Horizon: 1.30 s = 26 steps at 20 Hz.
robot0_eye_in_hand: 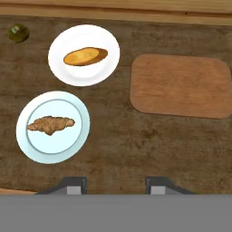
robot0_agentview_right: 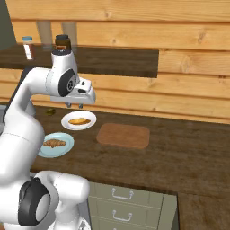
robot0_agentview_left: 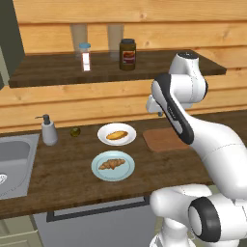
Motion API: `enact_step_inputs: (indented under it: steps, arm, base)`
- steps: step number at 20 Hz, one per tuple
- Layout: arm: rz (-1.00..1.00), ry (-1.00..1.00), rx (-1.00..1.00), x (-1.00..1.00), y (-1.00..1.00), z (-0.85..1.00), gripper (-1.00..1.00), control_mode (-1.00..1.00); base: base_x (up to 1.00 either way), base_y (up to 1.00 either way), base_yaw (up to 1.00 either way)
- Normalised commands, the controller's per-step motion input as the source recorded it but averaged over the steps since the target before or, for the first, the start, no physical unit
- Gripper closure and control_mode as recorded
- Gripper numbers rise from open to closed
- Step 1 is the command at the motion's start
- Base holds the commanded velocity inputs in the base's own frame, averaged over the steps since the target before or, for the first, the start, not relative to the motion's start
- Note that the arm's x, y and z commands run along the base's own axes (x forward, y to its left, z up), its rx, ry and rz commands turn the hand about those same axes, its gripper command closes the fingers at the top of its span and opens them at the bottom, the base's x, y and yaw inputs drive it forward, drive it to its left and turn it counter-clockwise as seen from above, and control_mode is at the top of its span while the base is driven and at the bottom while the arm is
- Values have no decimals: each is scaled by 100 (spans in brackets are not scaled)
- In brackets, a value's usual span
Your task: From the different types of pastries on the counter, select a croissant and place it on the cutting board. Then retrieve a jar of jam from the cabinet and place it alongside the croissant on the cutting board.
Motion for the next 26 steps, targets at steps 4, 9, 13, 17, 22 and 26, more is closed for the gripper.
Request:
enact_step_inputs:
  steps: [4, 9, 13, 17, 22, 26]
  arm:
    - [0, 1, 0, -3, 5, 0, -100, -100]
    - [11, 9, -1, -10, 30, -16, -100, -100]
    - [19, 11, -4, -5, 41, -16, -100, -100]
    - [25, 8, -2, -5, 28, -25, -100, -100]
    - [38, 17, 0, -8, 37, -50, -100, -100]
    - [37, 20, 0, 0, 44, -51, -100, -100]
  base:
    - [0, 0, 0]
    - [0, 0, 0]
    - [0, 0, 0]
    - [0, 0, 0]
    - [0, 0, 0]
    - [0, 0, 0]
